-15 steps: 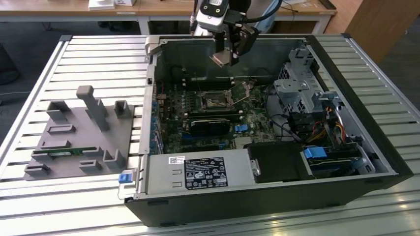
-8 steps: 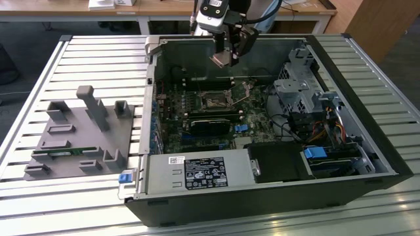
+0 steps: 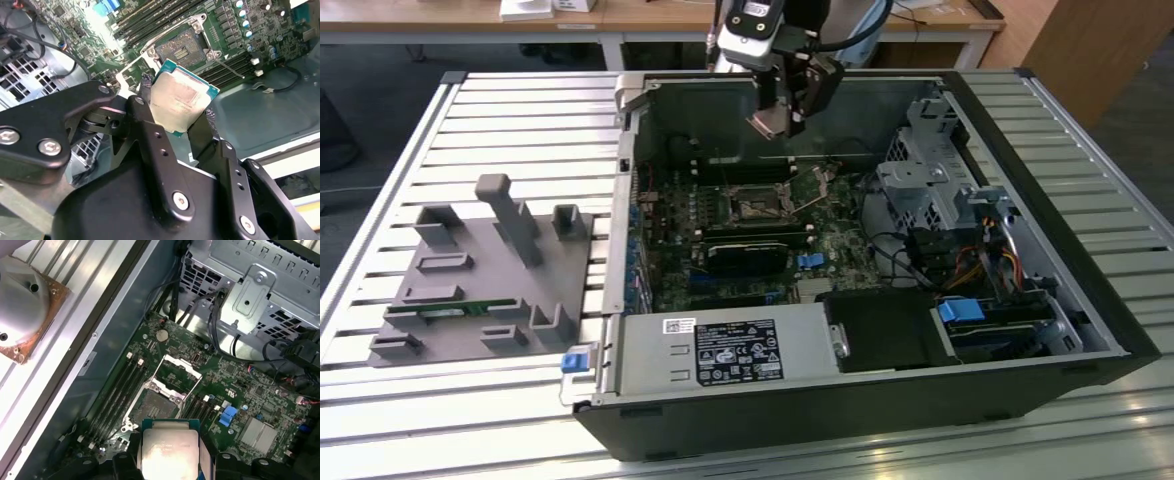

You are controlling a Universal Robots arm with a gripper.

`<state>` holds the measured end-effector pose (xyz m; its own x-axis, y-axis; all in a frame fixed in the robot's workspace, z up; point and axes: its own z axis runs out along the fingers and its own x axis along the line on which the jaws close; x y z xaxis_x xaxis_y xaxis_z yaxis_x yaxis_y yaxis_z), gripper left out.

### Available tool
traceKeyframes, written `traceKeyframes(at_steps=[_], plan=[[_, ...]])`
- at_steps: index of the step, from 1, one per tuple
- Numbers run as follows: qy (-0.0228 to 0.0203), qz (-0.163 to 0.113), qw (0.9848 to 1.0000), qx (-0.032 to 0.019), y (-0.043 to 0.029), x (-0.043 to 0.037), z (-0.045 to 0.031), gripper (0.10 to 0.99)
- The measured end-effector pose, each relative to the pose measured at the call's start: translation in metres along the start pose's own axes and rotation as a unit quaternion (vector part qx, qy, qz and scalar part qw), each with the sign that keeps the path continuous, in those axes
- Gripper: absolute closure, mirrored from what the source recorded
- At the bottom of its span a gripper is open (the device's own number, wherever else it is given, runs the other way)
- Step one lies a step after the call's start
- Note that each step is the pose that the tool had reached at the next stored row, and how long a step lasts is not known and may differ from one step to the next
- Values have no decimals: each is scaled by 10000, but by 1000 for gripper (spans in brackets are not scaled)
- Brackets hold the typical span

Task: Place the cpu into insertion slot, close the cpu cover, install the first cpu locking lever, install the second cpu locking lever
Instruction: 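Place the cpu into insertion slot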

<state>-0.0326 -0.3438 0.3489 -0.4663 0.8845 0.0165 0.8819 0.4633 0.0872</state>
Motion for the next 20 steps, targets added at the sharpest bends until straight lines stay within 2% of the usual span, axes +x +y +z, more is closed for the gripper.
traceKeyframes(at_steps=[4, 9, 13, 20], plan=[[-30, 341, 9994, -5, -3, 0, 29, 545], [-60, 691, 9976, -10, -5, 0, 65, 545], [-61, 794, 9968, 7, -8, 0, 91, 545], [-64, 850, 9964, 10, -11, -1, 128, 545]])
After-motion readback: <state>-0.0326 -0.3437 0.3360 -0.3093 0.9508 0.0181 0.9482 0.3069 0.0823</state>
